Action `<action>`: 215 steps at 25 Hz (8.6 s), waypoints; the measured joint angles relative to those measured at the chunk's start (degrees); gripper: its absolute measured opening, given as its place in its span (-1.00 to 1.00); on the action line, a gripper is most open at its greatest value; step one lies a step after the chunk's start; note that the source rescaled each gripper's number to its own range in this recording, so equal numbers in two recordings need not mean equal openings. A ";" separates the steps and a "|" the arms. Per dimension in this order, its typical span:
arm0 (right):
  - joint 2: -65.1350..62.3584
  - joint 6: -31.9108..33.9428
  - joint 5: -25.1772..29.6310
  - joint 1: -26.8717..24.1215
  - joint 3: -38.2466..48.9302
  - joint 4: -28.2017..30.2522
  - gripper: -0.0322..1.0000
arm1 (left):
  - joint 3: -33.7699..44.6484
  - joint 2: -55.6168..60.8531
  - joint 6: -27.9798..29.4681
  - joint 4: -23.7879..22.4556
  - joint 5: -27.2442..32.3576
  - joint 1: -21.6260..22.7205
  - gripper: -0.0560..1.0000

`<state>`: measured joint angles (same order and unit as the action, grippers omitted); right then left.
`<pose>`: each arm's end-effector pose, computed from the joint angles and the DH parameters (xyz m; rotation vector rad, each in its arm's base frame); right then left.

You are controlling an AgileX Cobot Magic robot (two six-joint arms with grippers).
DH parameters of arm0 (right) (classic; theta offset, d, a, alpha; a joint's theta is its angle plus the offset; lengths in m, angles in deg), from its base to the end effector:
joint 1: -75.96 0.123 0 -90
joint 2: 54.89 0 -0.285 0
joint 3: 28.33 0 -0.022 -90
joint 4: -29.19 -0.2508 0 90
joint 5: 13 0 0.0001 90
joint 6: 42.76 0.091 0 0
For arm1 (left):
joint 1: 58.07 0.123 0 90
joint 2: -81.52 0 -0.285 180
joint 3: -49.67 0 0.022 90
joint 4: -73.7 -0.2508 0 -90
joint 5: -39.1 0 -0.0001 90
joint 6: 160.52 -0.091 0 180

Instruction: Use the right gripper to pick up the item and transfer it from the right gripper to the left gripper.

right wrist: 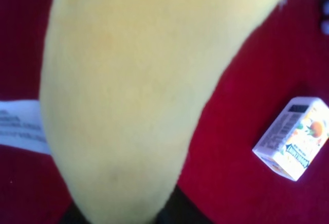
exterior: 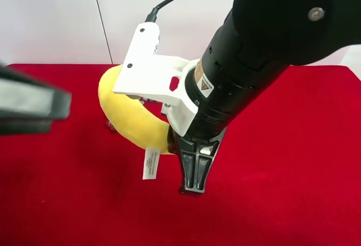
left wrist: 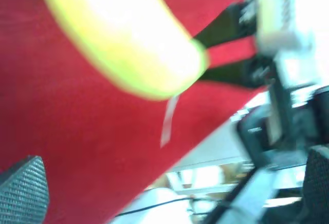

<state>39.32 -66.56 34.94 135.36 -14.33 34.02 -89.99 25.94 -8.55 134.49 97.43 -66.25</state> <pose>0.1590 0.2577 0.2667 -1.8508 1.9959 0.0791 0.1232 -0.0860 0.3116 0.2864 2.2882 -1.1811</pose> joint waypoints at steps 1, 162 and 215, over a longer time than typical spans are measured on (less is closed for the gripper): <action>0.00 0.00 -0.29 0.00 0.00 0.07 -0.94 | -0.04 -2.06 -1.07 2.50 -0.05 0.00 1.00; -86.53 25.61 13.08 -36.24 35.76 -1.38 1.00 | -16.81 -50.91 -5.24 -10.83 -16.93 13.48 1.00; -86.53 25.61 13.08 -39.61 35.76 -1.38 1.00 | 7.66 48.09 21.69 -59.14 2.50 10.55 1.00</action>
<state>-47.21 -40.95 48.02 95.76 21.43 32.64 -82.33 74.03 13.14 75.35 99.92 -55.69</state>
